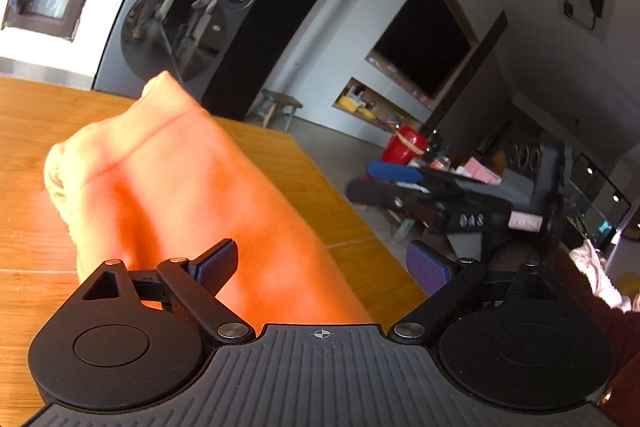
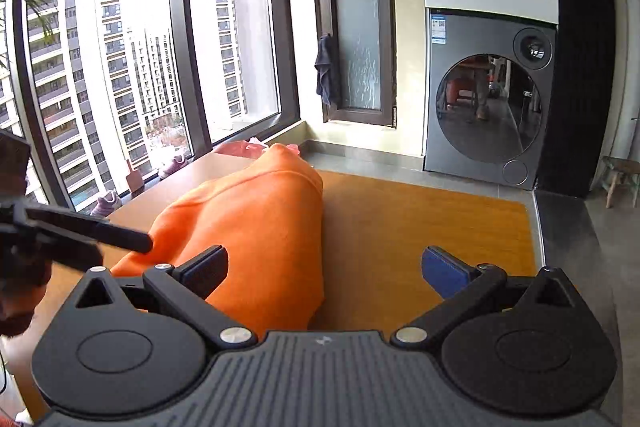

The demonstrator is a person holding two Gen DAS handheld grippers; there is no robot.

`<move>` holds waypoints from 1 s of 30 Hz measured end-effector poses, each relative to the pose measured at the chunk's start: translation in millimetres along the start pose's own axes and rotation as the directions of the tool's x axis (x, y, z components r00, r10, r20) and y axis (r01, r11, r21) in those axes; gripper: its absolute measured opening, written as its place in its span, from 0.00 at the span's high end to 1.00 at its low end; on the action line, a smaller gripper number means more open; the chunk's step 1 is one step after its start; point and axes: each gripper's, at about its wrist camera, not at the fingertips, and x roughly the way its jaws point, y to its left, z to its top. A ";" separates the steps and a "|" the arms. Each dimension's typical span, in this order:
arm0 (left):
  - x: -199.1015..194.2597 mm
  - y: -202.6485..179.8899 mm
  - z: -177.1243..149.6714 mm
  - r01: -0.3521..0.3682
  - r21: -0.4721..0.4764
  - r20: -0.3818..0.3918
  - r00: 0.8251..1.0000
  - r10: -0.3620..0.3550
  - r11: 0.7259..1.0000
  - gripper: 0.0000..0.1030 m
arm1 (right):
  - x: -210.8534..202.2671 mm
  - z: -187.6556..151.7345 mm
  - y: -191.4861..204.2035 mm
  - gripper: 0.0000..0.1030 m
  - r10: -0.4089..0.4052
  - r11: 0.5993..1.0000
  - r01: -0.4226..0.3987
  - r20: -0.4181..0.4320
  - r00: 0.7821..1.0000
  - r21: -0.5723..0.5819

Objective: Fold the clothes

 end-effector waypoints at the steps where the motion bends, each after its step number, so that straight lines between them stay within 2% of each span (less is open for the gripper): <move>1: 6.0 5.0 -5.4 -0.029 -0.006 -0.024 0.999 0.028 1.000 0.08 | 14.8 3.0 1.3 0.00 0.013 1.000 -0.013 -0.013 1.000 0.001; 2: 11.8 10.2 -11.0 -0.058 -0.013 -0.048 0.997 0.057 0.998 0.08 | 31.2 4.3 2.7 0.00 0.016 1.000 -0.016 -0.034 0.999 -0.006; 3: 17.6 15.5 -16.6 -0.088 -0.019 -0.073 0.994 0.086 0.996 0.08 | 51.0 1.0 5.8 0.00 -0.020 0.999 0.017 -0.074 0.997 -0.047; 5: 14.2 22.8 -25.7 -0.094 -0.018 -0.079 0.993 0.092 0.995 0.14 | 89.5 -11.8 17.2 0.00 -0.161 0.974 0.133 -0.146 0.976 -0.183; 7: 6.1 25.3 -30.9 -0.088 -0.010 -0.070 0.994 0.087 0.996 0.14 | 109.6 -24.4 22.1 0.00 -0.218 0.950 0.172 -0.159 0.963 -0.261; 10: -1.9 27.9 -36.3 -0.079 -0.012 -0.060 0.995 0.078 0.997 0.14 | 108.7 -5.8 15.7 0.00 -0.133 0.980 0.098 -0.205 0.970 -0.173; 13: -4.3 31.6 -38.4 -0.060 -0.026 -0.053 0.997 0.058 0.998 0.12 | 102.4 23.2 6.9 0.00 -0.015 0.999 0.008 -0.161 0.987 -0.044; 16: -3.5 32.8 -38.8 -0.042 -0.031 -0.050 0.998 0.040 0.999 0.08 | 117.3 50.8 8.4 0.00 -0.033 0.999 0.031 -0.087 0.996 -0.020; 18: -4.3 32.4 -40.3 -0.041 -0.024 -0.049 0.998 0.040 0.999 0.08 | 140.0 64.1 15.2 0.00 -0.038 0.999 0.036 -0.085 0.996 -0.028; 20: -5.2 31.9 -41.8 -0.041 -0.018 -0.047 0.998 0.040 0.999 0.08 | 172.4 68.1 25.9 0.00 -0.090 0.992 0.077 -0.130 0.987 -0.101; 22: -5.9 32.1 -42.7 -0.041 -0.017 -0.045 0.998 0.040 0.999 0.08 | 204.9 54.6 39.0 0.00 -0.238 0.945 0.184 -0.181 0.954 -0.271; 23: -6.1 32.5 -42.7 -0.040 -0.019 -0.043 0.998 0.039 0.999 0.08 | 215.1 47.6 41.8 0.00 -0.283 0.922 0.214 -0.182 0.942 -0.322; 26: -4.9 32.0 -41.6 -0.044 -0.017 -0.044 0.998 0.043 0.999 0.08 | 200.7 49.0 33.1 0.00 -0.255 0.948 0.210 -0.177 0.951 -0.241; 30: -3.2 31.9 -40.8 -0.049 -0.027 -0.040 0.998 0.048 0.998 0.06 | 132.8 43.8 27.7 0.00 -0.188 0.962 0.162 -0.103 0.977 -0.220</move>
